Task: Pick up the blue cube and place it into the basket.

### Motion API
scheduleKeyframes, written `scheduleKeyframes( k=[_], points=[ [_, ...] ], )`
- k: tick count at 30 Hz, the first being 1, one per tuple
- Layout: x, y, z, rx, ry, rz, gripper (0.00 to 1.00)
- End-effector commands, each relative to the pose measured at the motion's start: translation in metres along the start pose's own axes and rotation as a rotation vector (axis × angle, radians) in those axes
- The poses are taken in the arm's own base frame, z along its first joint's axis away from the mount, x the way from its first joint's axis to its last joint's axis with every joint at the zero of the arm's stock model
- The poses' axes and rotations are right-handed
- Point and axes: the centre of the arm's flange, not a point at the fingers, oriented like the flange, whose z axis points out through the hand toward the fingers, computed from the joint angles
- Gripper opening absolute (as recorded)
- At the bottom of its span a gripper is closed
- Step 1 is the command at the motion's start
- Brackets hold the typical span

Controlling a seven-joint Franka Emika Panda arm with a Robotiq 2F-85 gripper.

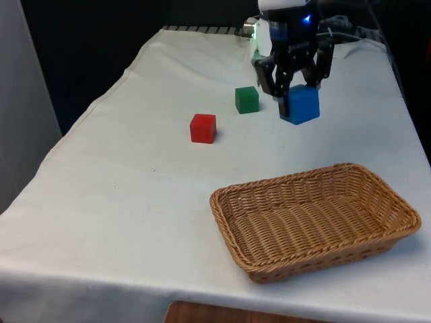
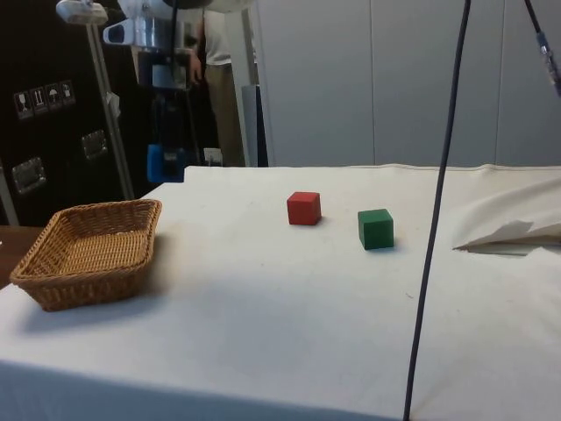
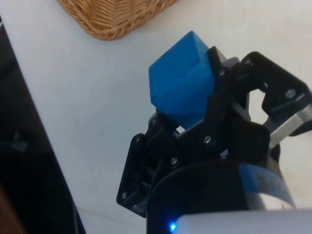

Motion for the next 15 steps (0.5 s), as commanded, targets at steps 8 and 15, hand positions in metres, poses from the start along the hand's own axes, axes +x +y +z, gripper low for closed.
scheduleKeyframes(
  k=[8,15],
  points=[
    [0.006,-0.001,0.0,0.014,0.024,0.021,0.02],
    [0.019,-0.002,0.001,0.013,0.036,0.055,0.02]
  ],
)
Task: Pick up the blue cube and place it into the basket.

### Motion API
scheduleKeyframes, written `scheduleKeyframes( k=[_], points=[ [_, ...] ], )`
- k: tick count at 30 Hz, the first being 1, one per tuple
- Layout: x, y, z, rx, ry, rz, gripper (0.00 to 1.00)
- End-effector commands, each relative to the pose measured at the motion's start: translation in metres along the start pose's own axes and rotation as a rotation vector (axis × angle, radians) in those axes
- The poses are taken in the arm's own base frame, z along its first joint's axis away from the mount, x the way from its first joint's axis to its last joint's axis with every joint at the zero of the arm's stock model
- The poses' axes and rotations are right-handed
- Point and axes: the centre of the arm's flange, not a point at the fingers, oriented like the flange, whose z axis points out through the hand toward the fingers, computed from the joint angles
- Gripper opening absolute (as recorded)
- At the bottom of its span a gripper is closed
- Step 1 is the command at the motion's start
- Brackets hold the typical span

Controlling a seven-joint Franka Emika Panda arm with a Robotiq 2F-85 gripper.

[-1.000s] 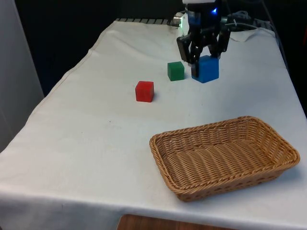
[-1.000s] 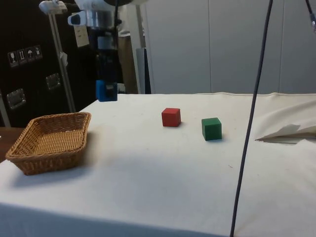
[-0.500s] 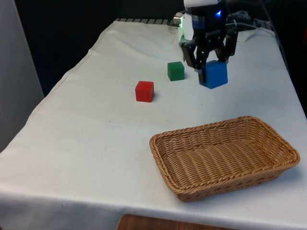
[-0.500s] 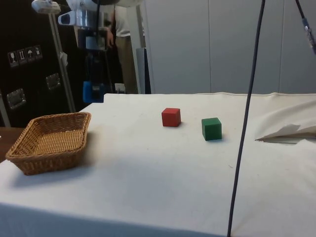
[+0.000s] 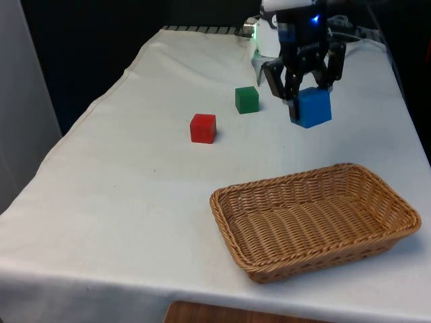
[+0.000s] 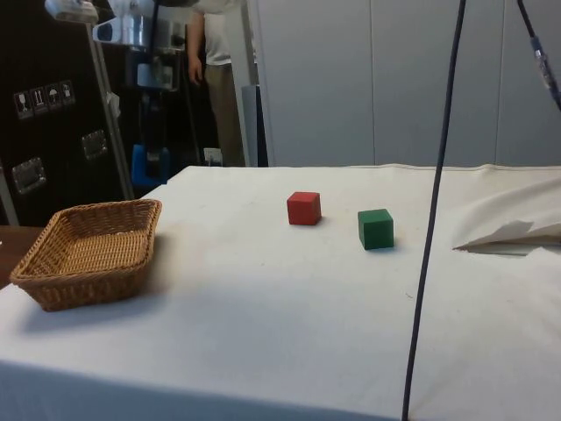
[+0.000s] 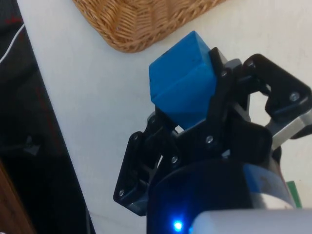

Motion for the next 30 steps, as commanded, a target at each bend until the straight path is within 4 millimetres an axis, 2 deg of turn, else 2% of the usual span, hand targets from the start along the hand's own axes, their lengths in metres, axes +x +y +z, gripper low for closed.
scheduleKeyframes(
  k=[1,18,30],
  points=[
    [0.004,0.0,0.002,-0.007,-0.005,0.009,0.02],
    [0.032,0.001,0.014,-0.017,0.014,0.065,0.02],
    [0.05,0.005,0.046,-0.029,0.004,0.122,0.02]
  ],
)
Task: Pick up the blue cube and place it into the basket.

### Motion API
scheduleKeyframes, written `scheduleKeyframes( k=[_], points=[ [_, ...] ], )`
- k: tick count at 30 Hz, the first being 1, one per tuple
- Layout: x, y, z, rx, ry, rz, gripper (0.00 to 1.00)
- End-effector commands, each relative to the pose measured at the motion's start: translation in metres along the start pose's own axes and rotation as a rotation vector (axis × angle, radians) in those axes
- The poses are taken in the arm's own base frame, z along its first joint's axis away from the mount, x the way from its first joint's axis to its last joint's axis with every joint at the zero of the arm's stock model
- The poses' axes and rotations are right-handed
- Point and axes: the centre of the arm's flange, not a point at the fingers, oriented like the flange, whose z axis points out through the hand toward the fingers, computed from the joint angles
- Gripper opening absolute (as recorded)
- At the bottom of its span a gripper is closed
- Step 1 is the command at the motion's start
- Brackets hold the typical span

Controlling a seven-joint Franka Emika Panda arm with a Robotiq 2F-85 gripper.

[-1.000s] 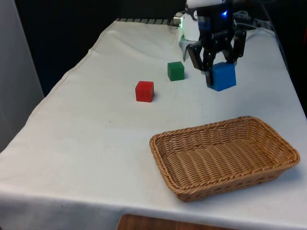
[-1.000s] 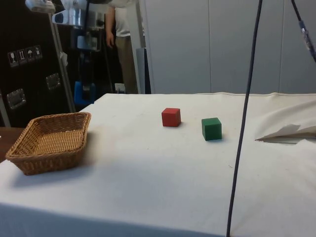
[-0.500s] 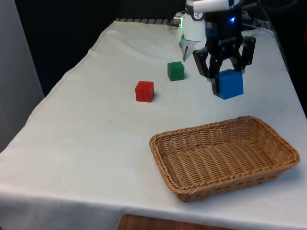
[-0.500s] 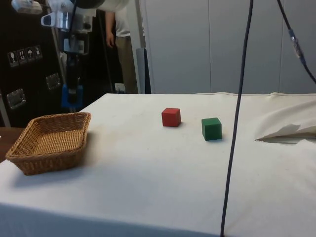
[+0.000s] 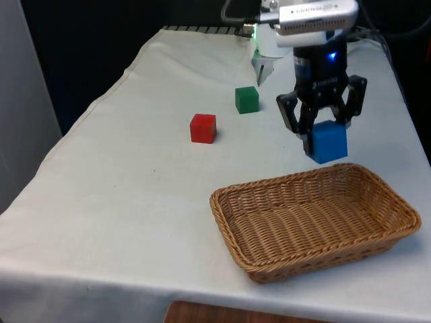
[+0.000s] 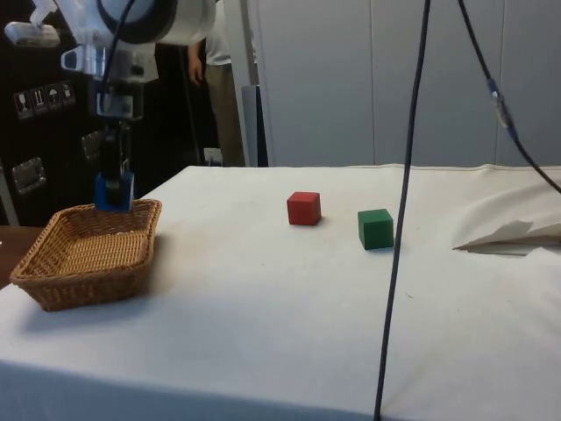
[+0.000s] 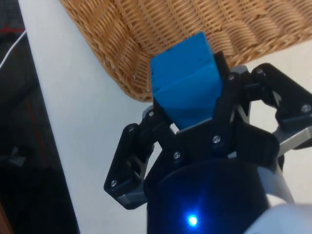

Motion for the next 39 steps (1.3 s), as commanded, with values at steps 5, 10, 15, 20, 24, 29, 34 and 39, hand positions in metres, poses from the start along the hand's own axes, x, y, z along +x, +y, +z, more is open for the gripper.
scheduleKeyframes(
  k=[5,10,15,20,24,29,34,39],
  points=[
    [0.005,0.001,0.008,-0.003,0.0,0.016,0.02],
    [0.015,0.0,0.011,-0.024,0.002,0.05,0.02],
    [0.021,-0.001,0.014,-0.032,0.007,0.065,0.02],
    [0.03,-0.002,0.023,-0.039,0.016,0.087,0.02],
    [0.034,-0.002,0.028,-0.037,0.022,0.093,0.02],
    [0.044,-0.001,0.043,-0.056,0.032,0.113,0.02],
    [0.05,-0.003,0.058,-0.068,0.039,0.126,0.02],
    [0.05,-0.006,0.077,-0.075,0.038,0.132,0.02]
  ],
)
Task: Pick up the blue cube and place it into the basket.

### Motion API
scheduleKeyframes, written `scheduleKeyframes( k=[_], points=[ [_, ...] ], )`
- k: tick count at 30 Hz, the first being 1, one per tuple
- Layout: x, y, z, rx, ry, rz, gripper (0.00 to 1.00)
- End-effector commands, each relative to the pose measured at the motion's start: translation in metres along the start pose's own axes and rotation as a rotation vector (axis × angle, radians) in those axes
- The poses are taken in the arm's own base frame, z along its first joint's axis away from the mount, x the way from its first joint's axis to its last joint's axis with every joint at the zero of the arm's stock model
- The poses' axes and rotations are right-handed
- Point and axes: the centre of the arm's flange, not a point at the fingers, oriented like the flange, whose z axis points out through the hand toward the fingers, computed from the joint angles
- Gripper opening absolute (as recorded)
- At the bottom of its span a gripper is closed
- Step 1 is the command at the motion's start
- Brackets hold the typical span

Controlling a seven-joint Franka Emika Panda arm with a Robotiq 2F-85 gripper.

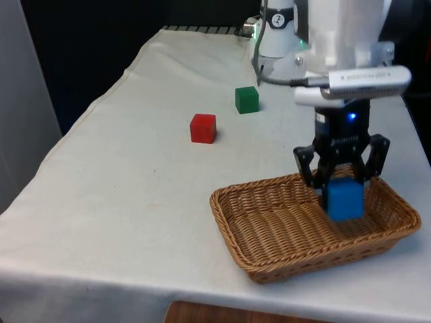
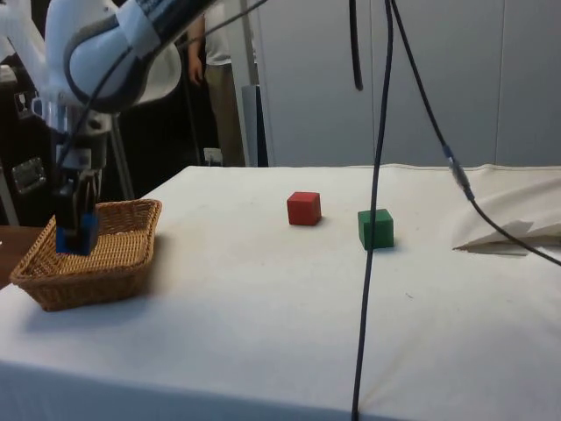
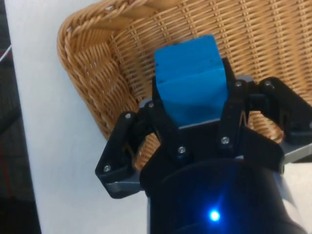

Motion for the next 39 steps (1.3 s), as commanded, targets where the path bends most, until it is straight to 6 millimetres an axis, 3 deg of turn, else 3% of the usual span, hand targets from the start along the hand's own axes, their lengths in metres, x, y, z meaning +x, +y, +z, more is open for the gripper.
scheduleKeyframes(
  k=[1,3,9,15,21,23,24,28,29,30,32,39],
  points=[
    [0.0,-0.001,0.007,-0.006,-0.001,0.004,0.02],
    [-0.001,-0.001,0.008,-0.002,-0.002,0.002,0.02],
    [-0.009,-0.005,0.036,-0.01,-0.01,0.006,0.02],
    [-0.013,-0.004,0.046,-0.013,-0.019,0.003,0.02],
    [-0.011,-0.004,0.043,-0.011,-0.017,0.002,0.03],
    [-0.011,-0.004,0.043,-0.011,-0.017,0.002,0.17],
    [-0.011,-0.004,0.042,-0.011,-0.017,0.002,0.36],
    [-0.01,-0.003,0.042,-0.011,-0.016,0.002,0.75],
    [-0.011,-0.003,0.041,-0.007,-0.014,0.001,0.9],
    [-0.01,-0.003,0.042,-0.011,-0.016,0.002,0.9],
    [-0.01,-0.003,0.042,-0.011,-0.016,0.002,1.0],
    [-0.009,-0.003,0.038,-0.012,-0.014,0.003,1.0]
  ],
)
